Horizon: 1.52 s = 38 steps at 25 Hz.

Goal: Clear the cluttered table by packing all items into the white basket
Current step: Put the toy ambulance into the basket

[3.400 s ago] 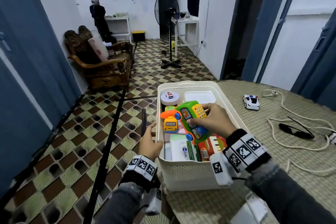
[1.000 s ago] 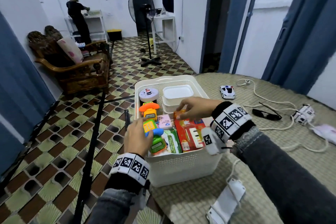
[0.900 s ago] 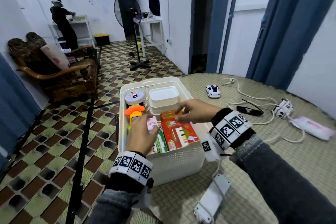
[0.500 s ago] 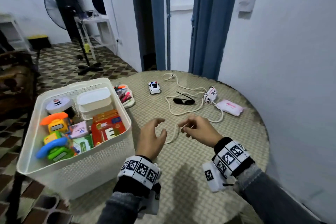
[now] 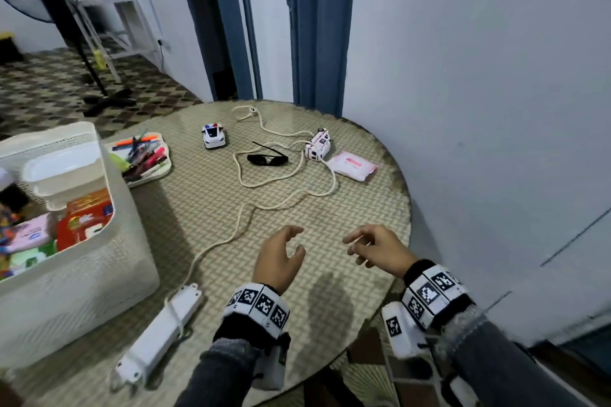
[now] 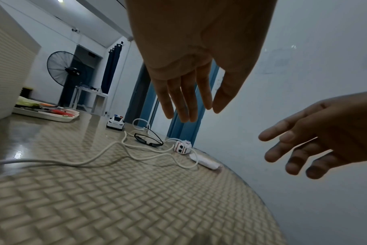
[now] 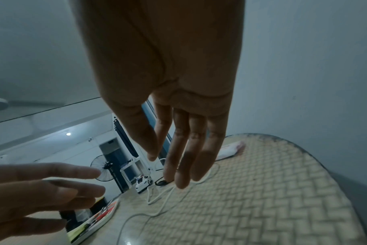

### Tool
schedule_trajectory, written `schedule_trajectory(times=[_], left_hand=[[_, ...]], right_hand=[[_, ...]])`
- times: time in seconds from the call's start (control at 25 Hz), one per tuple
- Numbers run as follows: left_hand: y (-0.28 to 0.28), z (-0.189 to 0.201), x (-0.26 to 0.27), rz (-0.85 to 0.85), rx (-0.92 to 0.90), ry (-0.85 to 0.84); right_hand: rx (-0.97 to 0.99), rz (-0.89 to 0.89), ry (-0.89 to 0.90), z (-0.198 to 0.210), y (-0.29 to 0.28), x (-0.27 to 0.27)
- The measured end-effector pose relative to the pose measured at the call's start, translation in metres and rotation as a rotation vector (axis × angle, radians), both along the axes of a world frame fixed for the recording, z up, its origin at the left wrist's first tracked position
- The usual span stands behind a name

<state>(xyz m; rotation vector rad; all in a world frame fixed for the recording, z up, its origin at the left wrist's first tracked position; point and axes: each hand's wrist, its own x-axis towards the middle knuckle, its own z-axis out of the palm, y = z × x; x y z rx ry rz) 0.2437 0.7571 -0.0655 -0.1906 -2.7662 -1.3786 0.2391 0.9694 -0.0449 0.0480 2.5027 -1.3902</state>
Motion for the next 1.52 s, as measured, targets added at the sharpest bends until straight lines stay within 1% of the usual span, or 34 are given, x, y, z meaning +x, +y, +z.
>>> schedule_trajectory(times=[0.2,0.32,0.4,0.48,0.56,0.68,0.76,0.92,1.04,1.16,1.28,1.36,1.44,1.52], left_hand=[[0.020,-0.024,-0.040,0.020,-0.034,-0.027],[0.030,-0.041,-0.082,0.044,-0.043,-0.027],[0.033,-0.055,-0.115,0.050,-0.090,-0.058],[0.034,-0.070,-0.145,0.023,-0.192,-0.077],[0.035,-0.086,-0.180,-0.038,-0.320,-0.119],[0.036,-0.102,-0.228,-0.176,-0.582,-0.280],[0.037,-0.111,-0.249,-0.241,-0.668,-0.392],[0.036,-0.134,-0.266,-0.265,-0.692,-0.461],[0.033,-0.153,-0.266,-0.252,-0.728,-0.426],[0.032,-0.159,-0.264,-0.255,-0.714,-0.398],[0.029,-0.161,-0.265,-0.249,-0.680,-0.394],[0.028,-0.162,-0.263,-0.236,-0.664,-0.387],[0.028,-0.163,-0.261,-0.230,-0.673,-0.378],[0.028,-0.163,-0.260,-0.217,-0.654,-0.355]], right_hand=[[-0.005,-0.017,-0.070,-0.023,0.027,-0.028],[-0.015,0.003,-0.115,-0.035,0.035,-0.064],[-0.008,0.033,-0.151,-0.044,0.037,-0.092],[-0.008,0.046,-0.191,-0.052,0.037,-0.113],[-0.014,0.052,-0.221,-0.064,0.040,-0.135],[-0.030,0.056,-0.260,-0.081,0.044,-0.160],[-0.048,0.062,-0.300,-0.090,0.047,-0.173],[-0.092,0.050,-0.337,-0.102,0.052,-0.204],[-0.087,0.031,-0.303,-0.099,0.048,-0.243],[-0.143,-0.071,-0.213,-0.093,0.043,-0.295],[-0.170,-0.210,-0.073,-0.101,0.042,-0.359],[-0.183,-0.305,-0.013,-0.106,0.038,-0.395],[-0.167,-0.328,0.011,-0.112,0.032,-0.428],[-0.144,-0.316,-0.018,-0.117,0.026,-0.456]])
